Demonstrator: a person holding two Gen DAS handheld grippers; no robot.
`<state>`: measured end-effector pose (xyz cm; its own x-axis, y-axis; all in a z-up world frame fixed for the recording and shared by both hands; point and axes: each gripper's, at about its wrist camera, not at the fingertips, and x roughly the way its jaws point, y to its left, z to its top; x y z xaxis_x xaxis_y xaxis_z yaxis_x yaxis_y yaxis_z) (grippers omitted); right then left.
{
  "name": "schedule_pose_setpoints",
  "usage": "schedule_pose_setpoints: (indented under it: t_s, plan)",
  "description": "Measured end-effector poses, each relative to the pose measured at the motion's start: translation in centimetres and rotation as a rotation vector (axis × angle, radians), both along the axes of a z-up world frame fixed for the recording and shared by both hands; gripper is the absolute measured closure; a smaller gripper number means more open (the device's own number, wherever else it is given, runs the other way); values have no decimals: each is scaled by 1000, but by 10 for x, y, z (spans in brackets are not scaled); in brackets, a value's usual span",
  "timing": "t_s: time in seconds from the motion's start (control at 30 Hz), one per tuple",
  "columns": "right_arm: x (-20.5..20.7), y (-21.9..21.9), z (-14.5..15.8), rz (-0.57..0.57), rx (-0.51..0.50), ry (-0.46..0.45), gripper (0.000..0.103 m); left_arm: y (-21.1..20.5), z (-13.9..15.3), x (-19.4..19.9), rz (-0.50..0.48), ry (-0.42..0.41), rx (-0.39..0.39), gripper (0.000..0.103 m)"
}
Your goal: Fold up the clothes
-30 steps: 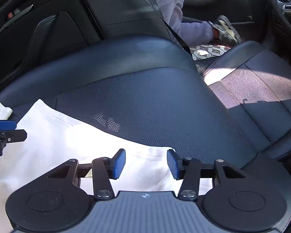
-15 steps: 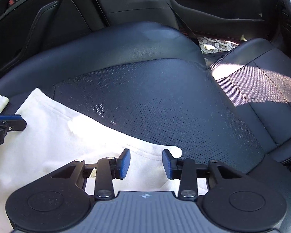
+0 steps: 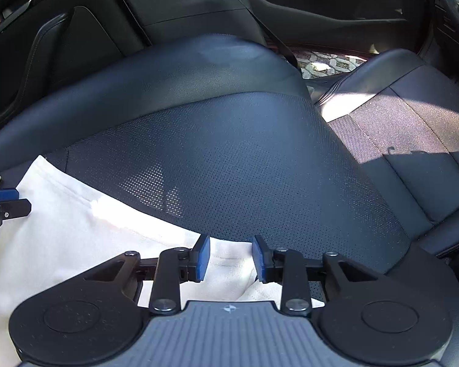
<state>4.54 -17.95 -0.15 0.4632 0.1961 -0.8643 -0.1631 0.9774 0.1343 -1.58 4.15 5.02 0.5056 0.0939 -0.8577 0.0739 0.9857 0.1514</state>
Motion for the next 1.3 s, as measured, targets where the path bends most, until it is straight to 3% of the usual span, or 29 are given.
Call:
schedule_pose_setpoints:
  t_s: [0.4, 0.53, 0.63, 0.73, 0.8, 0.87, 0.9, 0.93, 1.07, 1.3]
  plan:
    - [3, -6, -7, -9, 13, 32, 69, -3, -3, 7, 25, -25, 37, 75]
    - [3, -6, -8, -6, 12, 28, 81, -6, -2, 6, 23, -37, 59, 74]
    - [4, -7, -8, -6, 7, 28, 90, -4, 2, 2, 45, -80, 93, 52]
    - [4, -4, -5, -3, 4, 16, 93, -2, 3, 2, 44, -82, 104, 47]
    - [5, -1, -4, 4, -7, 6, 94, 1, -2, 5, 47, -51, 94, 49]
    - [6, 2, -3, 9, -17, -1, 94, 4, -5, 7, 48, -34, 84, 72]
    - [6, 3, -2, 12, -21, -4, 94, 6, -6, 8, 44, -33, 82, 77]
    - [7, 4, -1, 15, -26, -7, 94, 7, -6, 8, 40, -31, 81, 98]
    - [11, 8, 2, 15, -29, -28, 95, 8, -6, 6, 41, -55, 114, 99]
    - [33, 19, 18, 5, 21, -109, 95, 26, 13, 5, 136, -153, 173, 99]
